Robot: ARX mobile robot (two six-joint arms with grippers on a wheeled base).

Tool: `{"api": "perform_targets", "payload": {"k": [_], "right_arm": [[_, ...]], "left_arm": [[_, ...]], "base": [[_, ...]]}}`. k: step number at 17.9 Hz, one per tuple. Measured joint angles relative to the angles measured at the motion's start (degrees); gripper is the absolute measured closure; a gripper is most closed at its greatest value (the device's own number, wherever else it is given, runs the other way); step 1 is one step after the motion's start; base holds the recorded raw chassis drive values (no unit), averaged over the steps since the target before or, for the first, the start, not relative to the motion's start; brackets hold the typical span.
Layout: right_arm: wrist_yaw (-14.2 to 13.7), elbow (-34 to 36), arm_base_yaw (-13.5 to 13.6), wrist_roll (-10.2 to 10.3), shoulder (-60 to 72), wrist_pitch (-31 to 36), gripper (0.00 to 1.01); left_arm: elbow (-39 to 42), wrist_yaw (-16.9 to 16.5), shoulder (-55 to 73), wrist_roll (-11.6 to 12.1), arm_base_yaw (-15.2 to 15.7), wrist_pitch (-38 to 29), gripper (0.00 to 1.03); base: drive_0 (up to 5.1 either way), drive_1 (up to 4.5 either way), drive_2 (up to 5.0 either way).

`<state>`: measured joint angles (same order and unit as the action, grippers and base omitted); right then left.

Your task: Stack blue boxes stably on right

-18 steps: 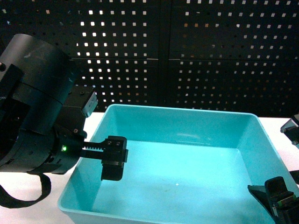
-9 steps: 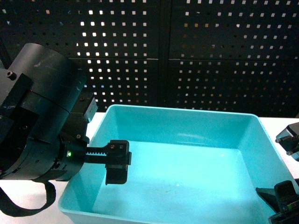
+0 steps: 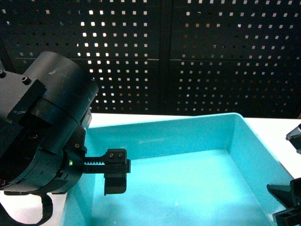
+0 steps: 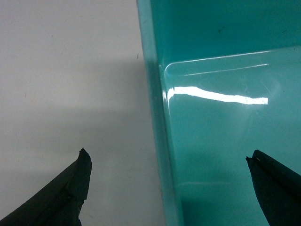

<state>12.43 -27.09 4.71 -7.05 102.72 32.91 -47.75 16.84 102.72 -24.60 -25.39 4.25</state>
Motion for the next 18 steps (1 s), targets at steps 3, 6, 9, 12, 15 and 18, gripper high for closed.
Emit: {"api": "perform_targets", "payload": {"k": [3,6,9,12,15,18], "right_arm": [[0.04,1.01,-0.59,0.09,0.09,1.36,0.93],[0.04,2.38,-0.59,0.33,-0.15,2.89,0.93],[-0.02,3.3,-0.63,0.44,-0.5,3.74,0.93],[0.09,4.15,-1.4,0.46,-0.5,4.74,0.94],[0.5,4.9,-1.86,0.42,-0.5,5.44,0.94],[0.87,5.29,-2.25,0.33,-0.85,5.77,0.94]], "left_arm": [[-1.03,0.2,-1.27,-8.0,-2.54,2.36,0.05],[-0.66,2.12,-1.38,-17.33,-5.05,5.86,0.15],[2.45,3.76,-1.38,-21.86,-7.06,5.66,0.11],[4.81,3.93,-1.42,-25.05,-8.98,5.07,0.38],[5.57,5.66,-1.4,-24.61,-8.96,1.6,0.65],[6.25,7.54,-1.14,-20.46,-8.9,-0.87,0.93]], "base": [[0.0,0.0,0.0],[0.0,0.0,0.0],[0.0,0.0,0.0],[0.0,0.0,0.0],[0.0,0.0,0.0],[0.0,0.0,0.0]]}}
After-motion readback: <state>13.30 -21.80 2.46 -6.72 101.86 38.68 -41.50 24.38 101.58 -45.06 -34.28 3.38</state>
